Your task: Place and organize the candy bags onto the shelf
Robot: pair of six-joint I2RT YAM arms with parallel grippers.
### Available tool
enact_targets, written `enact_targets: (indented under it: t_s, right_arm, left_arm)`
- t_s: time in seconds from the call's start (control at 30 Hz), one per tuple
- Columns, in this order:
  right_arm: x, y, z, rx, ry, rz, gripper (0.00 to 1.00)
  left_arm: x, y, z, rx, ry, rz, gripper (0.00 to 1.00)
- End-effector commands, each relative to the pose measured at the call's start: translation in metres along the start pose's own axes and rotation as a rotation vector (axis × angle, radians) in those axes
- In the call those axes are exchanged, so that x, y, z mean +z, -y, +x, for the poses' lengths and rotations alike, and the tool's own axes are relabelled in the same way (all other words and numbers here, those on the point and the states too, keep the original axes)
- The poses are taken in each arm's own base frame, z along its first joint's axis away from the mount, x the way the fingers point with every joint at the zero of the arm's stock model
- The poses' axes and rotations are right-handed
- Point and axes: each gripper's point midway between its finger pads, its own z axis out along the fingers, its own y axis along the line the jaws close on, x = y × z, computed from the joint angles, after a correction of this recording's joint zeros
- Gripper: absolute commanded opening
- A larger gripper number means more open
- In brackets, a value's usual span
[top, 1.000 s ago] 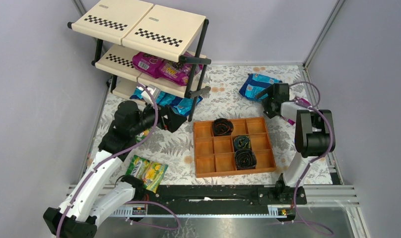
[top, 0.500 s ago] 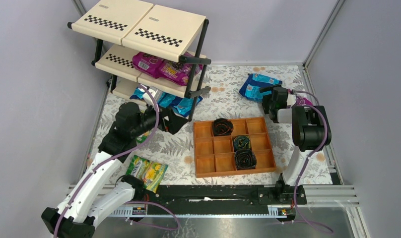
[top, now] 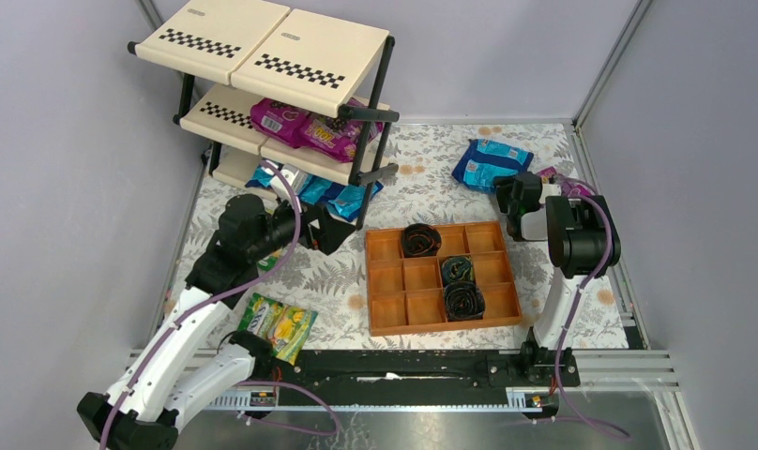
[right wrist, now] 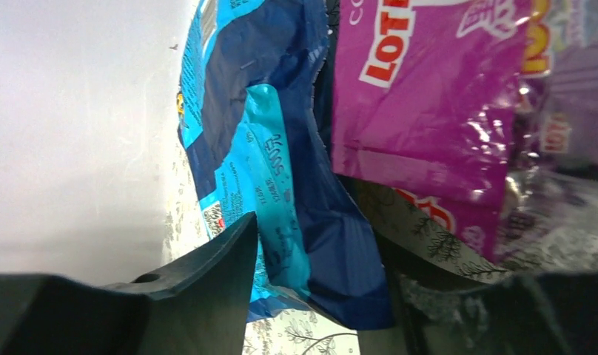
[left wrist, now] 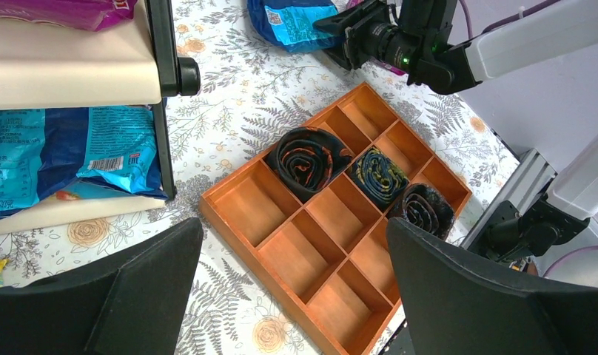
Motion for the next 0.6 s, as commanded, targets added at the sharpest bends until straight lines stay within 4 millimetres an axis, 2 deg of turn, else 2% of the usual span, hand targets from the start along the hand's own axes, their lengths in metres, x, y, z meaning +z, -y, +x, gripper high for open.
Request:
enact_targets:
  t_s: [0.0, 0.13, 0.2, 0.3, 0.4, 0.43, 0.57]
  right_arm:
    - [-0.003, -0.017, -0.005, -0.105, 0.017, -0.082, 0.49]
    - [-0.009, -0.037, -0.007, -0.188, 0.001, -0.137, 0.38]
    - [-0.014, -0.048, -0.009, -0.228, -0.003, -0.167, 0.29]
    - [-0.021, -0.060, -0.012, -0.269, -0.007, -0.200, 0.19]
    - [-0.029, -0.074, -0.012, -0.311, -0.024, -0.238, 0.17]
    - [-0.030, -0.076, -0.023, -0.319, -0.016, -0.241, 0.17]
    - [-0.046, -0.089, -0.021, -0.413, -0.072, -0.290, 0.10]
  left_arm:
    - [0.000, 0.001, -0.010, 0.030, 0.037, 0.002, 0.99]
    - [0.002, -0.001, -0.007, 0.026, 0.029, -0.006, 0.99]
    - [0.003, -0.003, -0.007, 0.024, 0.028, -0.014, 0.99]
    - [0.002, -0.005, -0.007, 0.022, 0.033, -0.027, 0.99]
    - [0.004, -0.008, -0.006, 0.019, 0.032, -0.039, 0.99]
    - [0.005, -0.009, -0.004, 0.018, 0.028, -0.040, 0.99]
    - [0.008, -0.010, -0.002, 0.008, 0.015, -0.041, 0.99]
